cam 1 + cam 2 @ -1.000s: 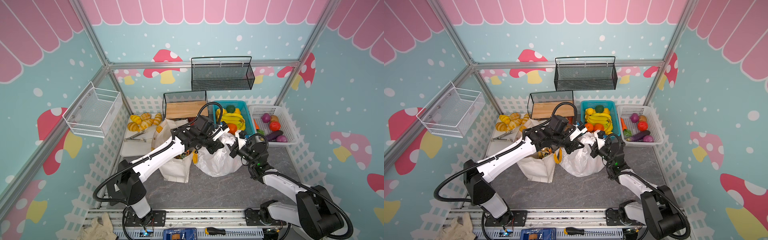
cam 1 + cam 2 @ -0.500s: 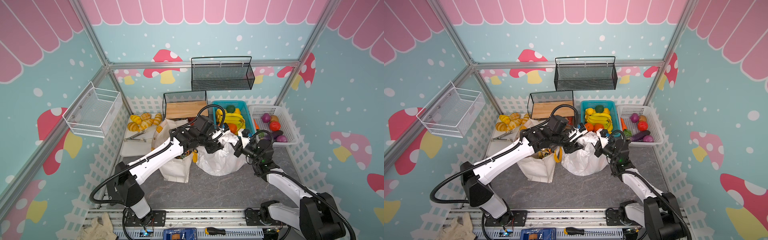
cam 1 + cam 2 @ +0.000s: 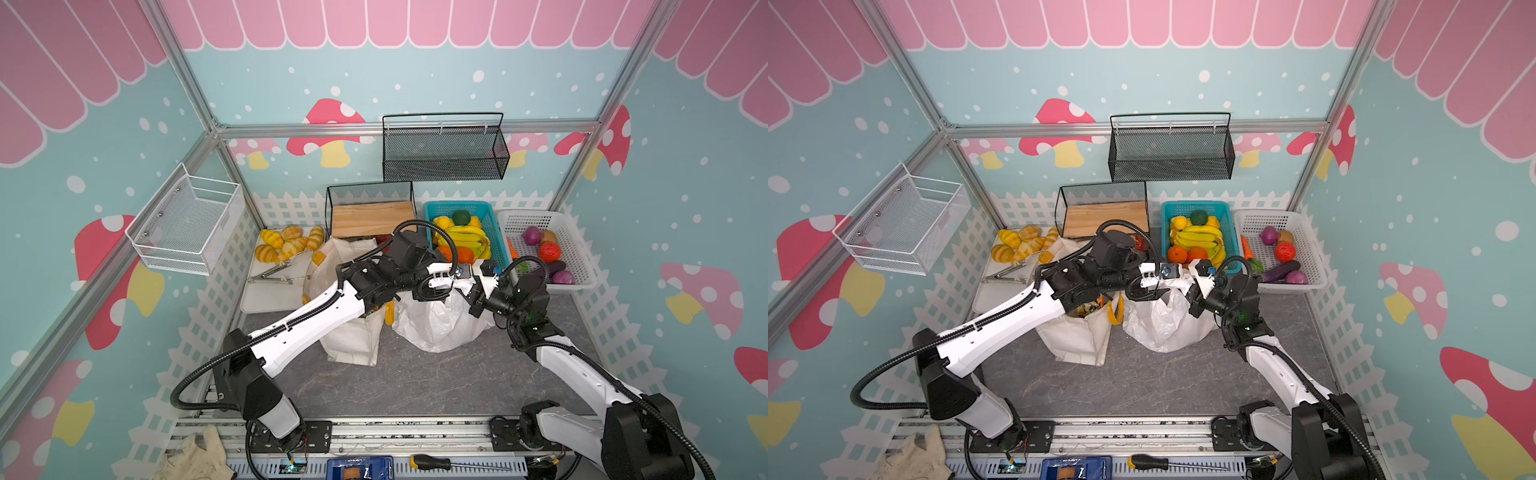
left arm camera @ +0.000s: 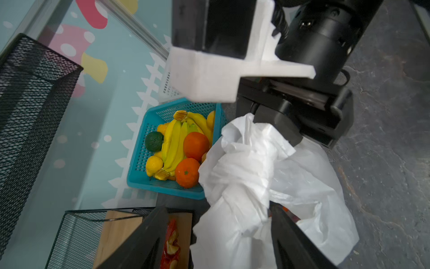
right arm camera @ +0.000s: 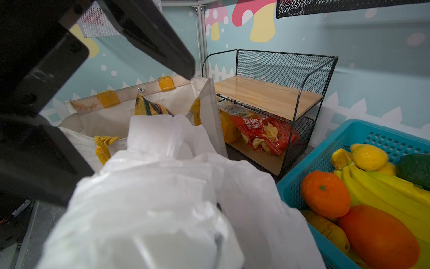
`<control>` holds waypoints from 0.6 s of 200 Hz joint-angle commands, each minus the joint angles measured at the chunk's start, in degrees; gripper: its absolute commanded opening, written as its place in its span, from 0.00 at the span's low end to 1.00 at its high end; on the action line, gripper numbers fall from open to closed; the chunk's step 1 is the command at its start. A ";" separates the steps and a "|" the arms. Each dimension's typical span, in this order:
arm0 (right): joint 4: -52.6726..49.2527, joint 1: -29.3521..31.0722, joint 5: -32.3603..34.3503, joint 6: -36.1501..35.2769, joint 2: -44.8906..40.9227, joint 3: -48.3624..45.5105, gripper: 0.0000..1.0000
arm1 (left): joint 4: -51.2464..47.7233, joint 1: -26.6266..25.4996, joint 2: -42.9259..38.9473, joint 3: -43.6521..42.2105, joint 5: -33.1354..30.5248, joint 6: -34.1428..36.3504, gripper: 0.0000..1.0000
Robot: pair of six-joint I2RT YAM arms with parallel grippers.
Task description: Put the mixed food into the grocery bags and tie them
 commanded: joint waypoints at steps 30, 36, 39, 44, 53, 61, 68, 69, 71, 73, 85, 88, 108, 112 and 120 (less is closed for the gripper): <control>-0.45 -0.11 -2.04 -0.86 -0.96 1.41 0.00 | -7.40 -0.08 5.81 8.15 2.17 6.41 0.46; -0.43 -0.10 -1.91 -0.89 -1.24 1.37 0.00 | -7.71 -0.01 6.14 8.37 2.13 6.37 0.41; -0.43 -0.11 -1.73 -0.84 -1.41 1.34 0.00 | -7.78 0.08 6.29 8.43 2.20 6.27 0.38; -0.43 -0.14 -1.43 -0.74 -1.59 1.23 0.00 | -7.83 0.29 6.40 8.53 2.79 6.01 0.32; -0.35 -0.14 -0.21 -0.46 -2.15 0.99 0.04 | -7.94 0.96 6.51 8.65 4.80 5.14 0.20; -1.02 -0.13 2.39 0.07 -2.95 0.71 0.18 | -8.12 1.79 6.53 8.90 6.92 3.85 0.11; -2.21 -0.12 5.42 0.41 -4.06 0.30 0.31 | -8.15 2.47 6.51 8.99 8.40 2.41 0.06; -2.42 -0.17 5.88 0.42 -4.28 0.25 0.32 | -8.12 2.56 6.47 9.04 8.53 2.26 0.05; -2.88 -0.22 6.66 0.38 -4.71 0.11 0.36 | -8.17 2.80 6.44 9.05 8.81 1.80 0.04; -3.24 -0.18 8.28 0.35 -5.17 0.01 0.38 | -8.09 3.00 6.43 9.05 9.08 1.49 0.03; -6.67 -0.21 13.96 0.38 -8.81 -1.22 0.48 | -8.08 3.99 6.34 9.08 10.03 -0.47 0.00; -7.44 -0.16 15.02 0.31 -9.94 -1.72 0.50 | -8.09 4.17 6.34 9.14 10.24 -0.99 0.00; -9.42 0.00 16.62 -1.28 -17.97 -5.02 0.58 | -8.20 5.48 6.26 9.22 12.94 -4.12 0.00; -9.08 0.02 16.06 -1.93 -19.38 -5.82 0.58 | -8.33 5.82 6.25 9.02 13.99 -4.78 0.00; -7.50 0.12 15.49 -2.87 -21.80 -7.19 0.57 | -8.56 6.43 6.18 8.70 16.25 -5.64 0.00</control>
